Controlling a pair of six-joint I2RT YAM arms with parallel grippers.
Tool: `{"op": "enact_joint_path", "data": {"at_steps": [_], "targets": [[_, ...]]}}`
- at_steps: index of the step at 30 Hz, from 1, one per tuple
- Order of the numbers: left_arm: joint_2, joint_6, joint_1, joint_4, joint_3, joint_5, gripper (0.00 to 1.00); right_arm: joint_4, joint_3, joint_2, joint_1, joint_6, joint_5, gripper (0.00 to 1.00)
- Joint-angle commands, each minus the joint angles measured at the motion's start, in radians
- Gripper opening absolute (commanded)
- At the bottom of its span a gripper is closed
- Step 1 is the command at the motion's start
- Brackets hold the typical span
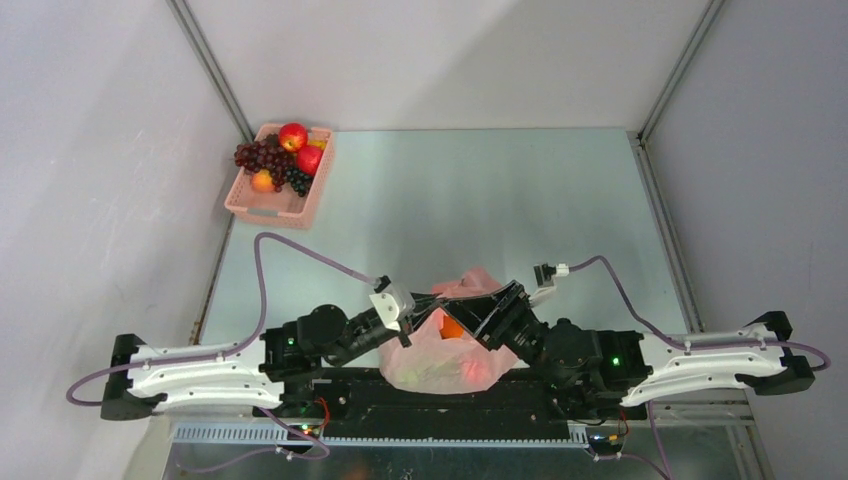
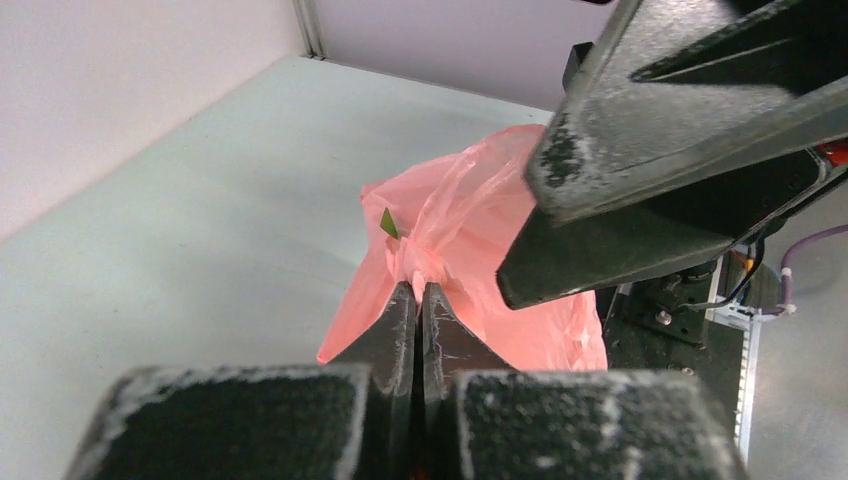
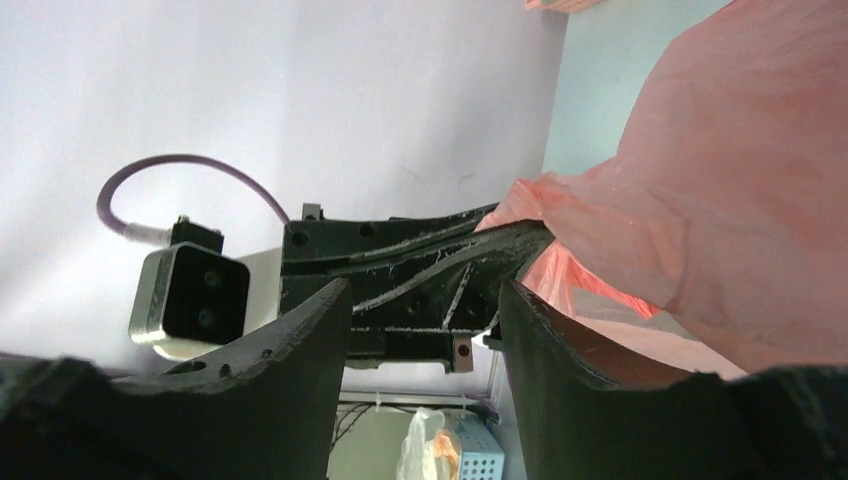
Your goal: Place the fake fruits into the plastic bag and tie a complex knot
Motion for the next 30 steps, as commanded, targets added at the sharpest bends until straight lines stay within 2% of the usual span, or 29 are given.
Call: {"op": "enact_joint_path", "data": {"at_steps": [1, 15, 30], "targets": [[0.02, 0.058, -0.032, 0.037, -0.006, -0.078, 0.0, 0.016, 0.003, 0.018, 0.004, 0.088, 0.107, 0.6], [0.041, 0.084, -0.071, 0.053, 0.012, -0.072, 0.0, -0.15, 0.003, 0.056, -0.011, 0.211, 0.157, 0.6], [0.081, 0.099, -0.088, 0.057, 0.02, -0.032, 0.0, -0.16, 0.003, 0.065, -0.045, 0.21, 0.134, 0.59]]}}
